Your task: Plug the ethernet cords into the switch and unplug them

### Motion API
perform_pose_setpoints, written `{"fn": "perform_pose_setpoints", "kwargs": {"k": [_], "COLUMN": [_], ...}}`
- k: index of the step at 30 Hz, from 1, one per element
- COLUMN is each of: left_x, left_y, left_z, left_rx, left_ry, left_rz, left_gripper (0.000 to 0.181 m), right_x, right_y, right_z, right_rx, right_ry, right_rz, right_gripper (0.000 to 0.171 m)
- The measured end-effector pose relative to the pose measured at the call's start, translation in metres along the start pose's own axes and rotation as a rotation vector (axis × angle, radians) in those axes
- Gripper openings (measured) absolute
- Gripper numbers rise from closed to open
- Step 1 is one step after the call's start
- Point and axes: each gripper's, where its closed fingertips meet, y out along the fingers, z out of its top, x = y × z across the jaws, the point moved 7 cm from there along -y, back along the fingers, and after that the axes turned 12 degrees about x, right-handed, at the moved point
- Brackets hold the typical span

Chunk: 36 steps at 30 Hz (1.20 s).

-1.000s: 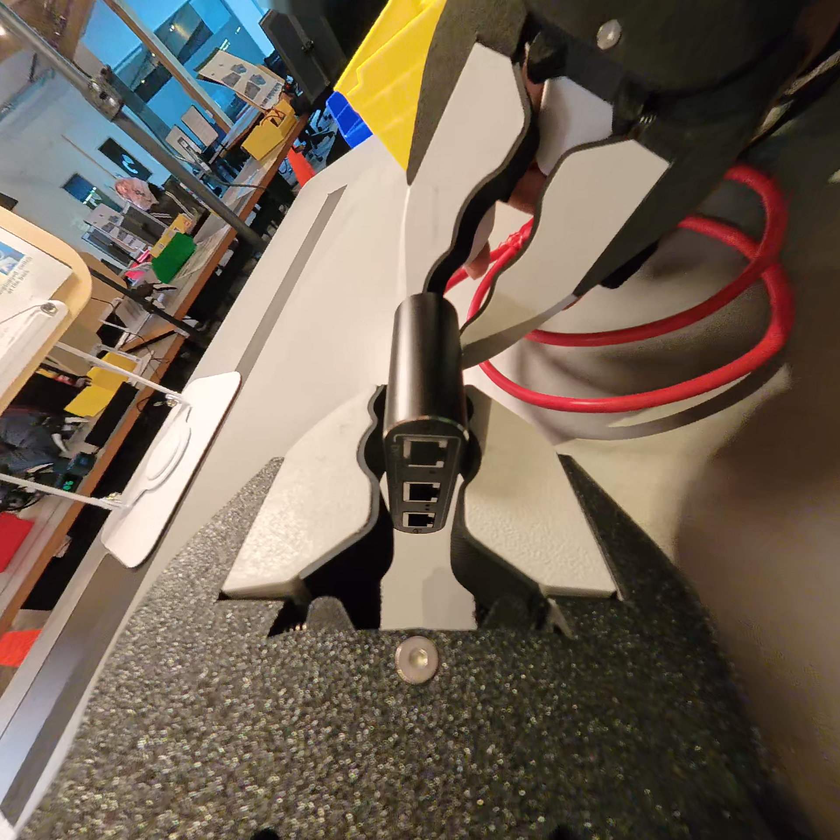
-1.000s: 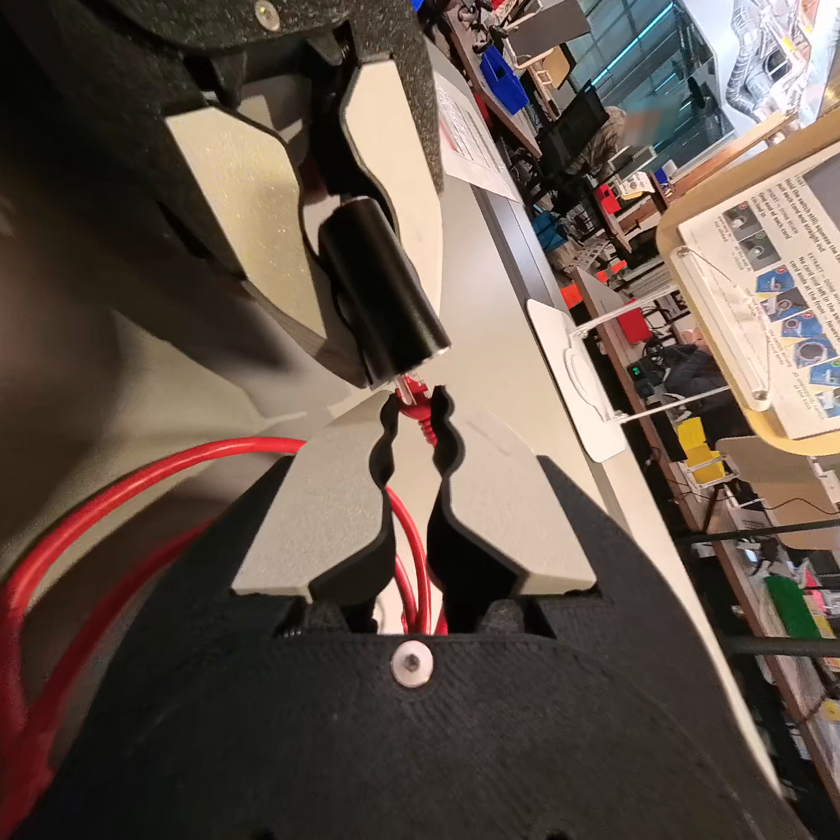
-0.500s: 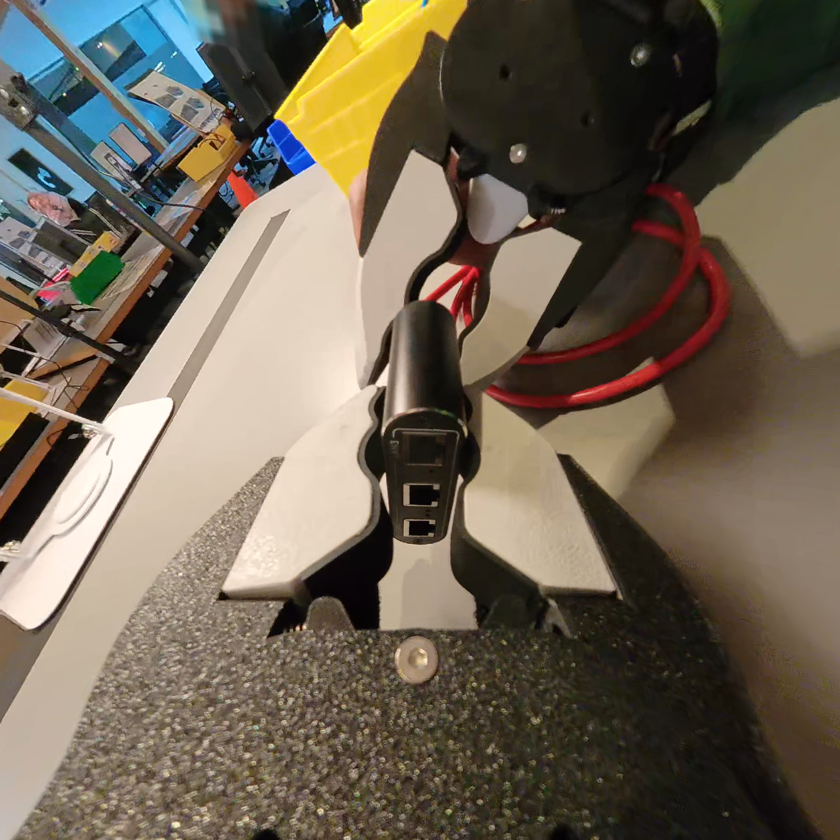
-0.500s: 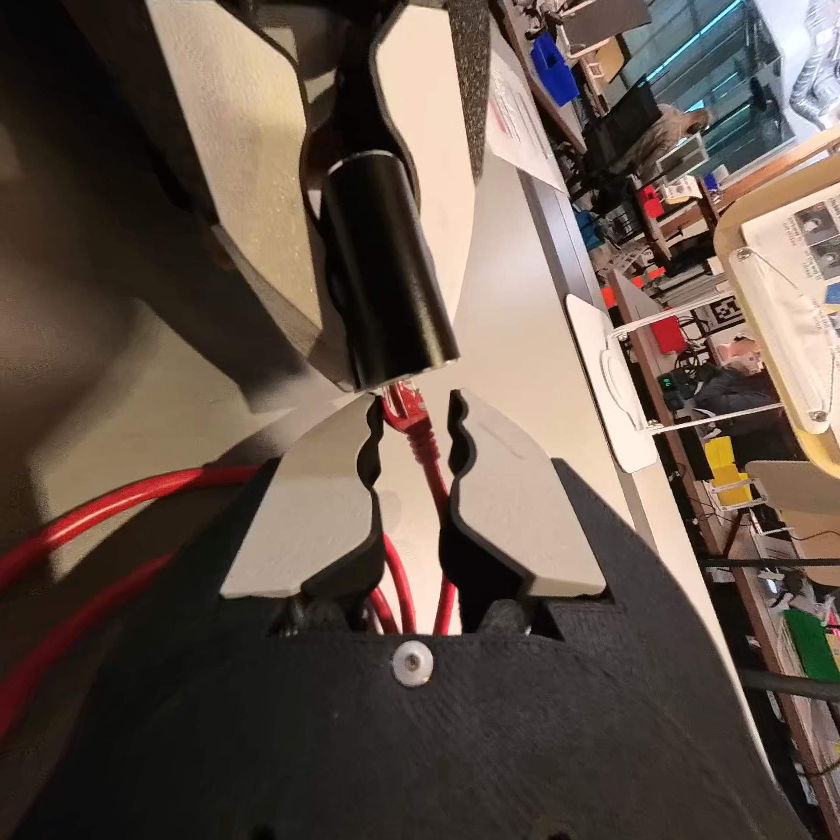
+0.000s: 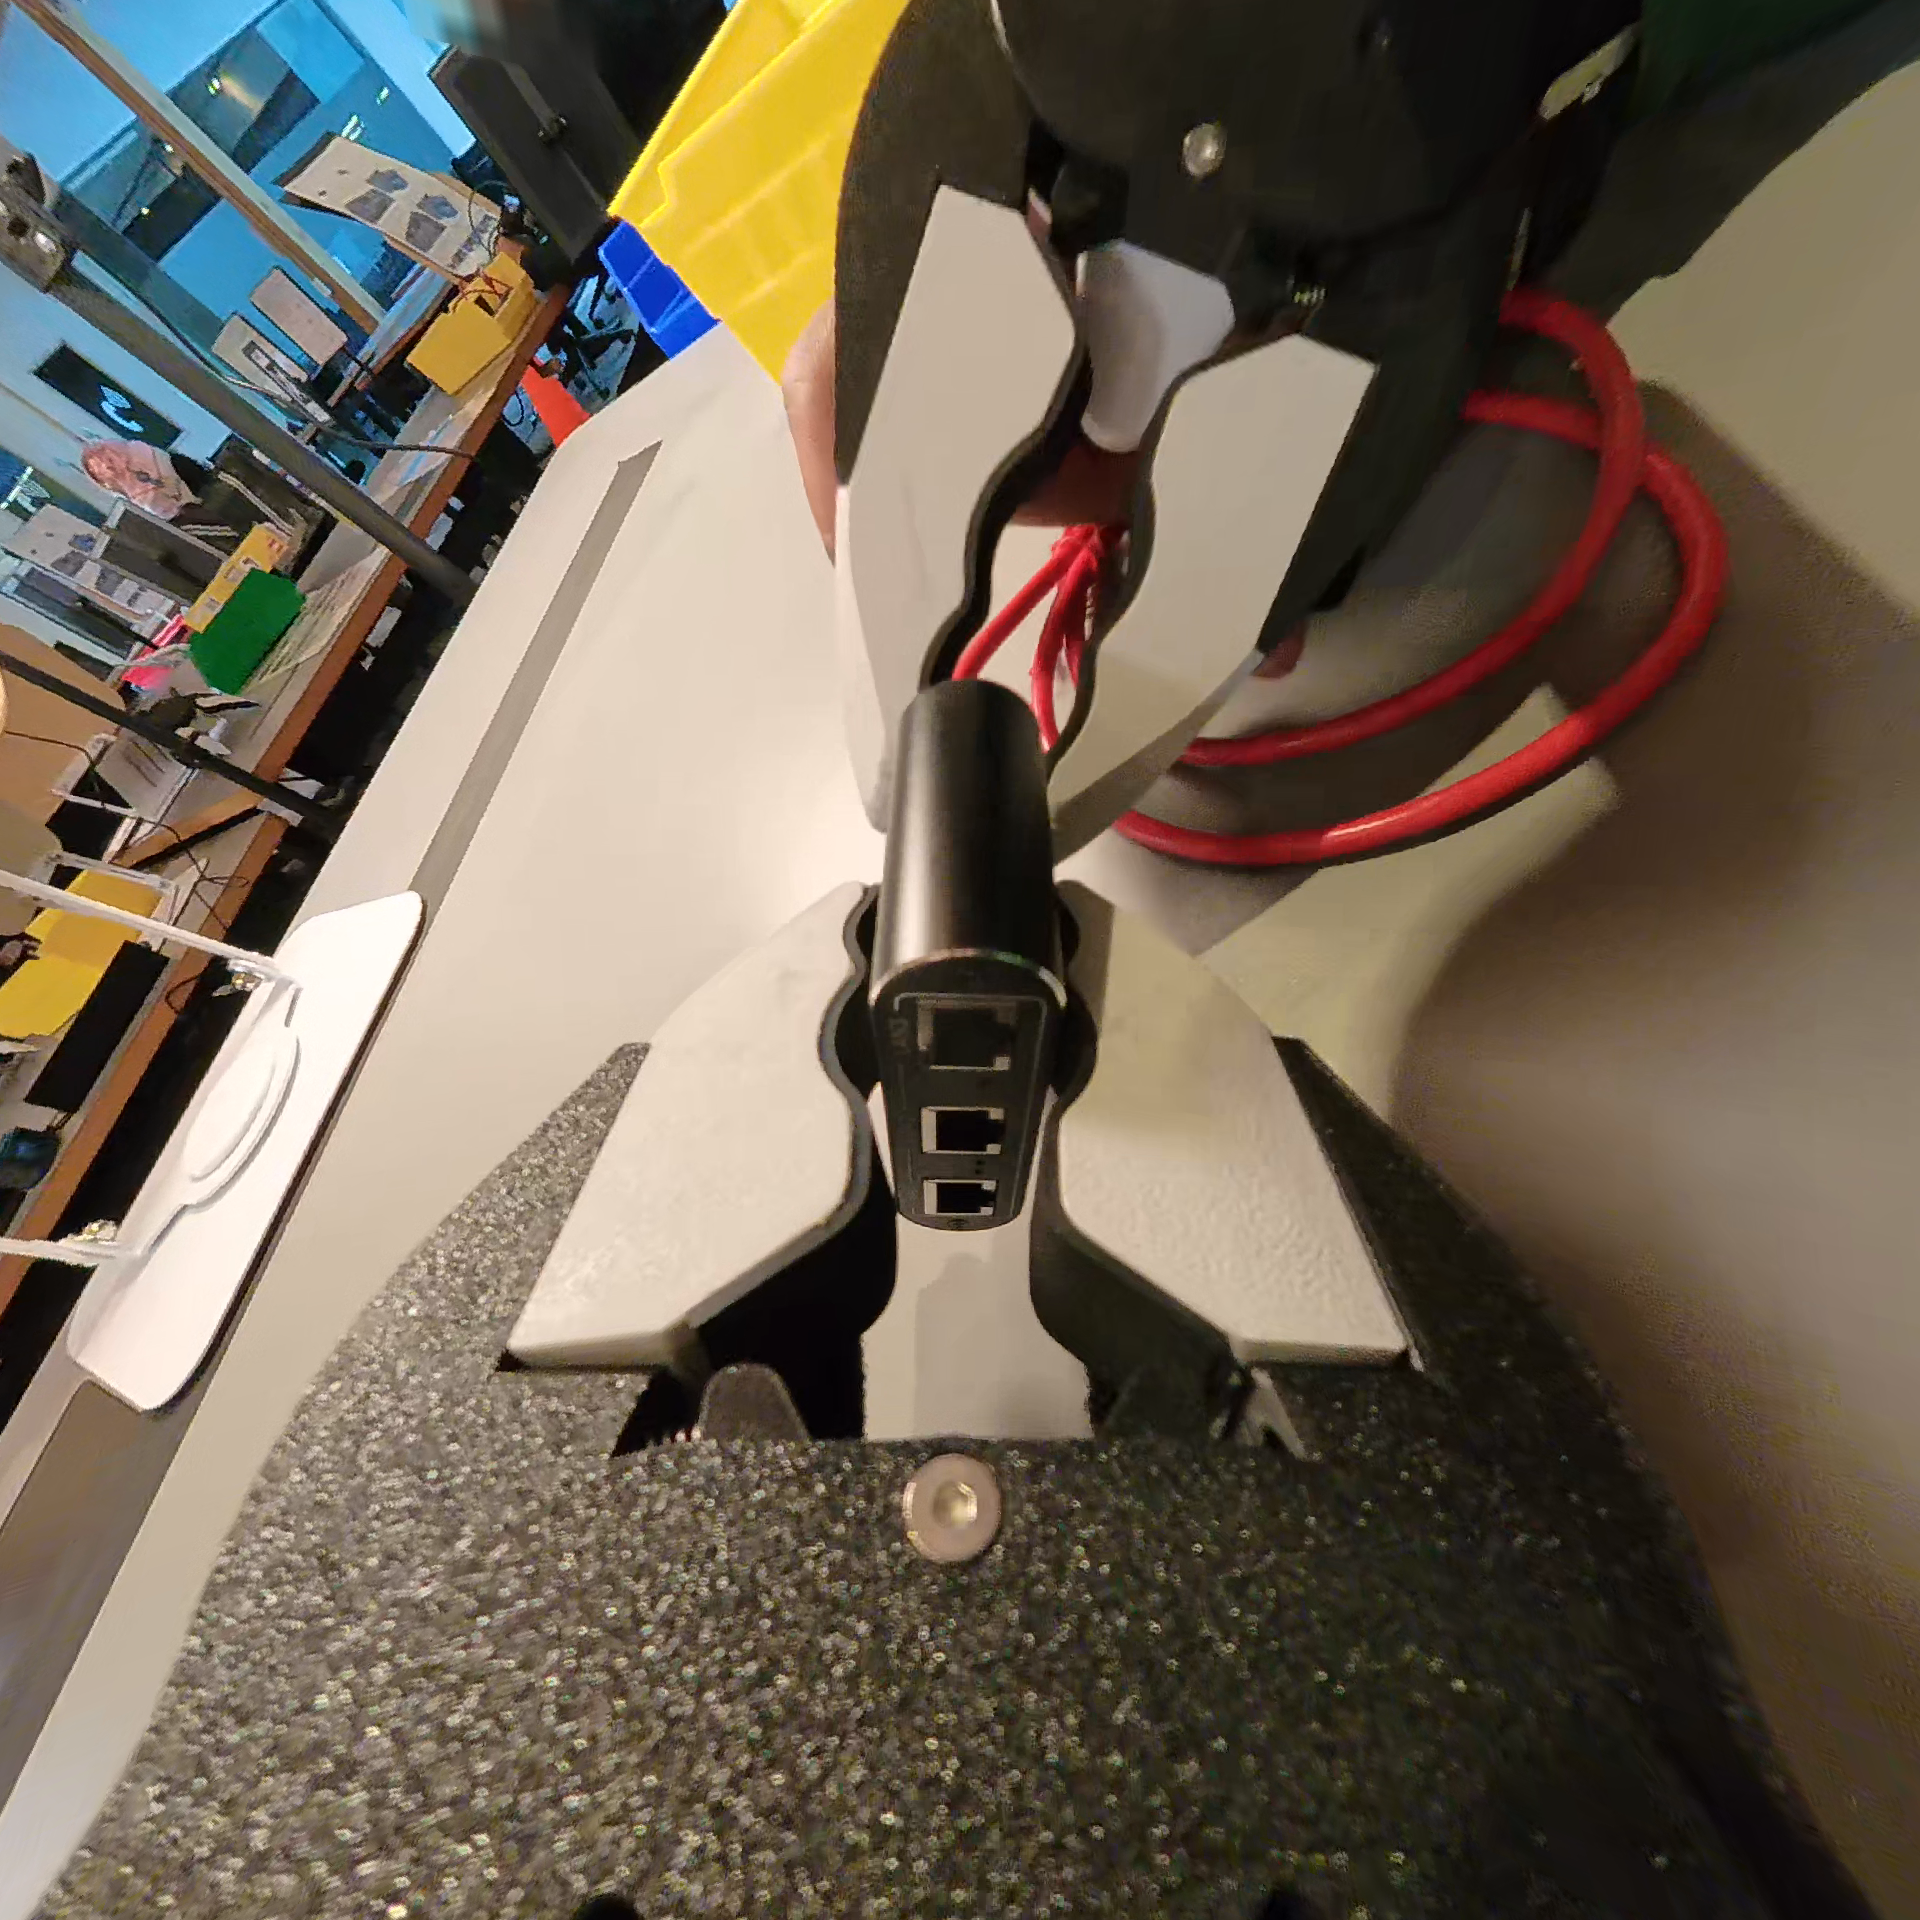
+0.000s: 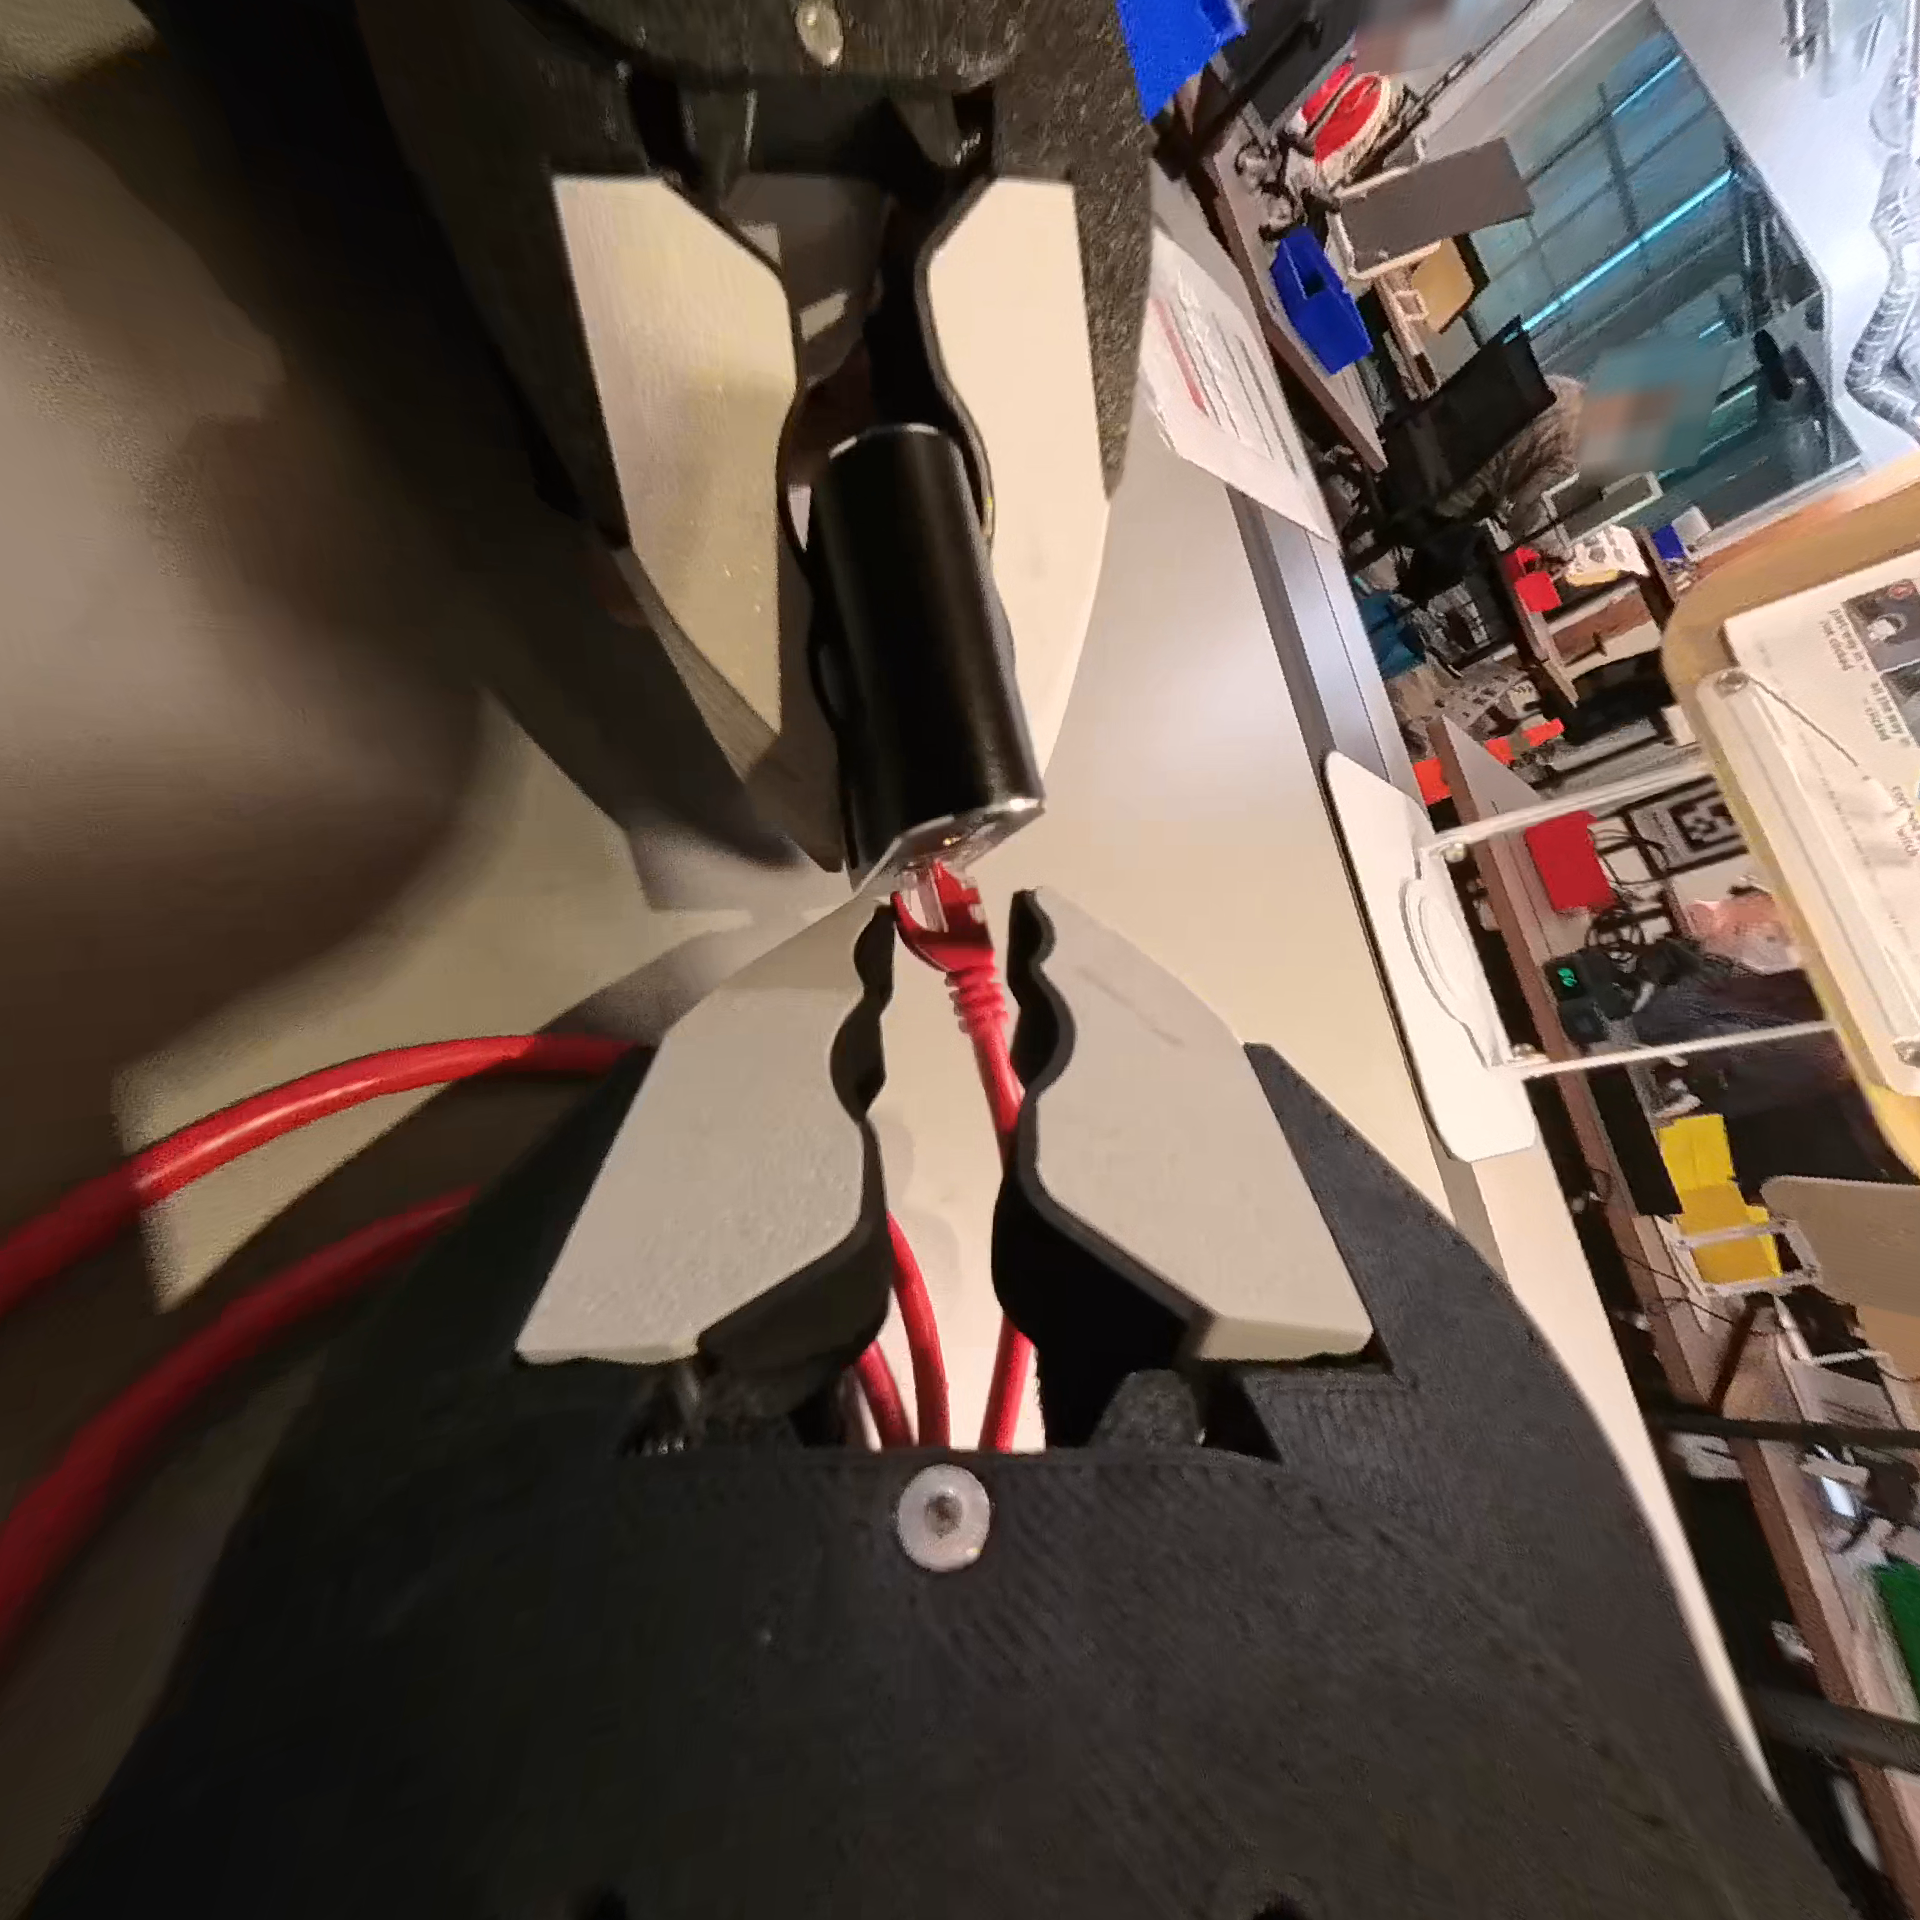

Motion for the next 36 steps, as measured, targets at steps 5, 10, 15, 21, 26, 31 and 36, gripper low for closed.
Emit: {"fn": "perform_pose_setpoints", "kwargs": {"k": [5, 10, 15, 21, 26, 31, 36], "left_x": [0.001, 0.002, 0.002, -0.001, -0.003, -0.005, -0.008], "left_y": [0.0, 0.001, 0.001, 0.001, 0.003, 0.003, 0.001], "left_z": [0.001, 0.0, 0.001, 0.003, 0.004, 0.006, 0.009], "left_rx": [0.015, 0.013, 0.019, 0.024, -0.012, -0.034, -0.01], "left_ry": [-0.001, 0.001, 0.005, -0.031, 0.0, 0.038, -0.006], "left_rz": [-0.011, -0.012, -0.014, 0.026, 0.115, 0.185, 0.214], "left_gripper": [0.028, 0.028, 0.028, 0.029, 0.028, 0.029, 0.028], "right_x": [0.003, 0.001, 0.002, 0.007, 0.009, 0.015, 0.046], "right_y": [-0.002, -0.004, -0.005, -0.005, -0.002, -0.004, -0.021], "right_z": [-0.002, 0.0, 0.001, 0.003, 0.006, 0.005, -0.013], "right_rx": [0.016, 0.044, 0.053, 0.044, -0.021, -0.086, -0.137], "right_ry": [0.058, 0.057, 0.086, 0.155, 0.132, 0.069, 0.07], "right_rz": [0.033, 0.058, 0.079, 0.031, -0.086, -0.202, -0.304], "right_gripper": [0.025, 0.02, 0.016, 0.015, 0.014, 0.015, 0.015]}}
